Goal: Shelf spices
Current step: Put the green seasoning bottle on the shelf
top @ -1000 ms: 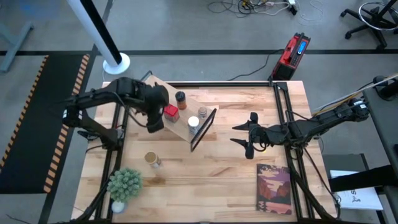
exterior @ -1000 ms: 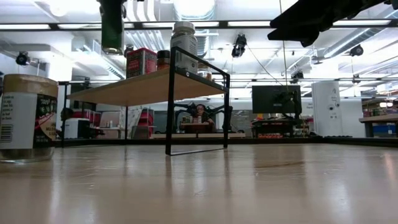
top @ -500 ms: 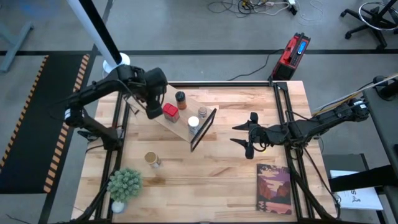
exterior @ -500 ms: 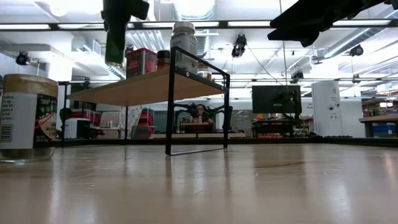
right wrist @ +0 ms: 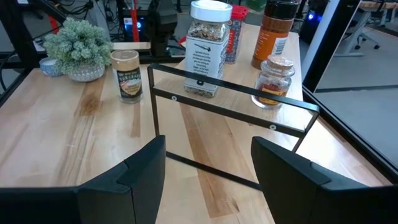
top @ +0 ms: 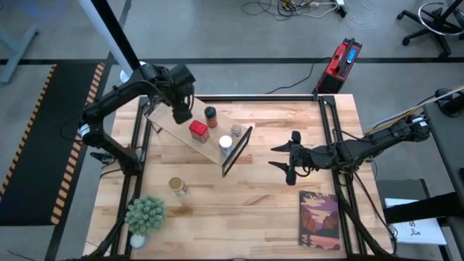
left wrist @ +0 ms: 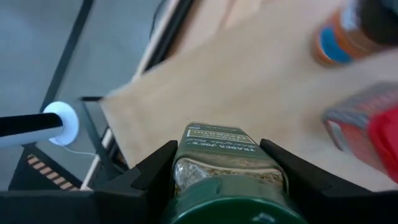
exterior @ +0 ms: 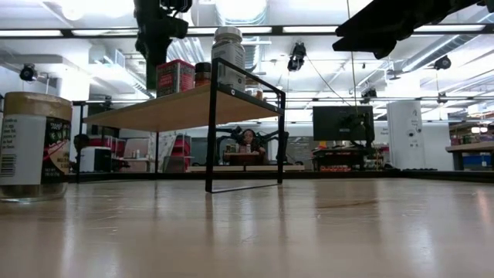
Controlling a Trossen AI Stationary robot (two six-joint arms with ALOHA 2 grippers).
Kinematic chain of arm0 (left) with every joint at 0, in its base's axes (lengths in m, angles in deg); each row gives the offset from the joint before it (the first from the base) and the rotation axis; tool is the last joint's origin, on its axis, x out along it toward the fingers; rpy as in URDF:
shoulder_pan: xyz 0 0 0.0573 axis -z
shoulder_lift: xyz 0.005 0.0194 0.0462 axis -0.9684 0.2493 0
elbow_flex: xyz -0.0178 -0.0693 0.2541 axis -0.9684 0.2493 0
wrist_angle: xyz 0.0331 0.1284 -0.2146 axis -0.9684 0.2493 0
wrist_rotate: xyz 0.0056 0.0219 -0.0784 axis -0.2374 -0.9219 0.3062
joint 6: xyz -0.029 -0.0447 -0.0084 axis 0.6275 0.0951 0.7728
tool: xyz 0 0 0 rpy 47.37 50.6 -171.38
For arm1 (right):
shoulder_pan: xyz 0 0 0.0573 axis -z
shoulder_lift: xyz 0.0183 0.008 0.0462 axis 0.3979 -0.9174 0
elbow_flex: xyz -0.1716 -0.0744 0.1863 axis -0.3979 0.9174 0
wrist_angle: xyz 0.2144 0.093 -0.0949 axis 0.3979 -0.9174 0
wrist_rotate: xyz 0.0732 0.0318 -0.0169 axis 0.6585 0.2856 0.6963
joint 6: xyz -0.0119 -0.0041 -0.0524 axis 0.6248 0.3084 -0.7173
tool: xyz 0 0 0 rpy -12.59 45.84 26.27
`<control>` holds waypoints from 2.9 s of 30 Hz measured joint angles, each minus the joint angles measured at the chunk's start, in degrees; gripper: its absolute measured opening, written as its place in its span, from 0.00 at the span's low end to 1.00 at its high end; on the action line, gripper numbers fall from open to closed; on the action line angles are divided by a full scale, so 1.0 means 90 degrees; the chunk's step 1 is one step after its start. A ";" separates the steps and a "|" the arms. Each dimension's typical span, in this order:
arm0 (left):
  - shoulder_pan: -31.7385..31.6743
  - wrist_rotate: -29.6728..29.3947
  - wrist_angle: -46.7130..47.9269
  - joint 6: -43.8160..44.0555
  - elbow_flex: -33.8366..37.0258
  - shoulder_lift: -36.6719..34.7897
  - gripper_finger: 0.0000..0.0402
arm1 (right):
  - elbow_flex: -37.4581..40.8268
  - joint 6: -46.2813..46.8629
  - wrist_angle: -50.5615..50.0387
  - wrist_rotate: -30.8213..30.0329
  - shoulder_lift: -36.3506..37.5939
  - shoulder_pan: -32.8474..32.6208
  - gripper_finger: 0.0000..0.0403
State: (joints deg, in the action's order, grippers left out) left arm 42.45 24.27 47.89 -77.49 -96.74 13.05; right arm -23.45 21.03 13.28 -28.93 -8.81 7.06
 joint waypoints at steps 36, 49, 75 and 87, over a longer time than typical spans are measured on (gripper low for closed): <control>-0.1829 0.0729 -0.1160 0.1110 0.0029 0.1270 0.47 | 0.0007 -0.0032 0.0000 0.0191 0.0000 0.0002 0.53; -0.1918 0.0852 -0.1171 0.0957 0.0029 0.1302 0.53 | 0.0007 -0.0032 0.0002 0.0214 0.0000 0.0002 0.53; -0.1918 0.0850 -0.0994 0.1653 0.0027 0.1307 0.52 | 0.0007 -0.0002 0.0005 0.0214 0.0000 0.0002 0.53; -0.1918 0.0847 -0.0962 0.1835 0.0024 0.1311 0.56 | 0.0007 0.0000 0.0005 0.0214 0.0000 0.0000 0.53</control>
State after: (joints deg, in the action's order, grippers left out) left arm 25.19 31.90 39.23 -60.97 -96.52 24.85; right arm -23.38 21.03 13.33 -27.01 -8.81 7.06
